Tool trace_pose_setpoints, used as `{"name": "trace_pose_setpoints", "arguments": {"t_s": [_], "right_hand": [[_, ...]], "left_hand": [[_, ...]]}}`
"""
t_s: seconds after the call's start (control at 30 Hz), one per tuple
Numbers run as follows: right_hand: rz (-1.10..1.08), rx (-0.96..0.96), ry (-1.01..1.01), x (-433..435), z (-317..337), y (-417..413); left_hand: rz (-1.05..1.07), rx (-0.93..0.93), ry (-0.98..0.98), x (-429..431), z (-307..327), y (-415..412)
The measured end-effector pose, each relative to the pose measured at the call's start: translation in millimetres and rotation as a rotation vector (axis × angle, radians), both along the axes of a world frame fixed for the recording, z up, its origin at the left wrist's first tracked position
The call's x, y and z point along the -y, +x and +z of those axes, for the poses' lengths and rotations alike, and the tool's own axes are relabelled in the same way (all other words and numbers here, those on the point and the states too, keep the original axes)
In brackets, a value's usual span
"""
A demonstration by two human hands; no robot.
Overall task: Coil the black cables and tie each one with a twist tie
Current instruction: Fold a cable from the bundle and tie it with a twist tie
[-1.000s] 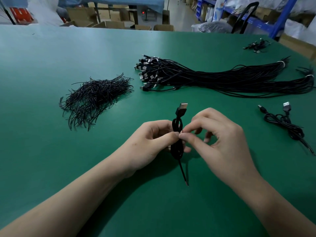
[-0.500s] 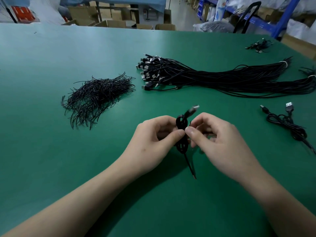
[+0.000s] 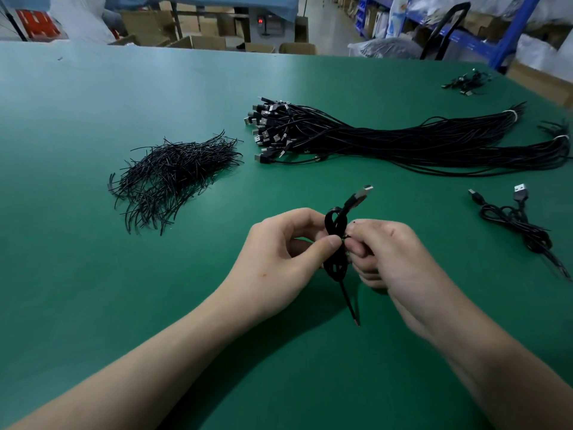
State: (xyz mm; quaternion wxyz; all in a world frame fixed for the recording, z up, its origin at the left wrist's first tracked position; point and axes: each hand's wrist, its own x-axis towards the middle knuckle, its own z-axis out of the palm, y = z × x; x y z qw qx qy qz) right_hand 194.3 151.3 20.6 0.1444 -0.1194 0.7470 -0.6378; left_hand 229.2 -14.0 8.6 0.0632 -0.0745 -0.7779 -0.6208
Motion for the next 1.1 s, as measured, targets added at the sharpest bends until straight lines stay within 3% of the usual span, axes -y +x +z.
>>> {"name": "trace_pose_setpoints", "arguments": {"t_s": [0.07, 0.2, 0.3, 0.37, 0.5, 0.57, 0.63, 0.7, 0.8, 0.97, 1.1], "right_hand": [[0.005, 0.116, -0.088, -0.5, -0.9, 1.5], [0.066, 0.22, -0.239, -5.0, -0.5, 3.3], [0.038, 0.121, -0.24, -3.3, 0.0, 2.8], [-0.012, -0.075, -0.142, -2.9, -0.7, 1.7], [-0.108, -0.514, 0.179, -3.7, -1.4, 1.8], [-0.129, -0.662, 0.294, -2.3, -1.6, 3.7], [-0.122, -0.706, 0.345, -1.5, -2.6, 4.0], [-0.119, -0.645, 0.325, -2.2, -3.5, 1.8], [-0.09, -0.376, 0.155, 0.0, -4.0, -0.8], [0.03, 0.134, -0.135, -0.9, -1.5, -0.4], [0.11, 0.281, -0.217, -6.6, -0.8, -0.4]], "left_hand": [[0.042, -0.143, -0.118, -1.6, -0.2, 2.7], [0.154, -0.549, -0.54, 2.1, -0.5, 1.0], [0.199, -0.664, -0.641, 4.8, 1.4, -3.1], [0.187, -0.577, -0.522, 6.6, 2.7, -3.3], [0.115, -0.04, -0.042, 11.0, 7.0, -2.0], [0.018, 0.131, 0.042, 10.8, 7.5, -3.1], [-0.04, 0.182, 0.042, 9.2, 6.9, -3.6], [-0.058, 0.181, 0.089, 7.6, 6.2, -3.8], [-0.032, 0.094, 0.099, 4.7, 4.5, -2.9], [0.117, -0.379, -0.401, 6.3, 4.4, -1.4], [0.203, -0.771, -0.767, 14.3, 4.7, -7.8]]}}
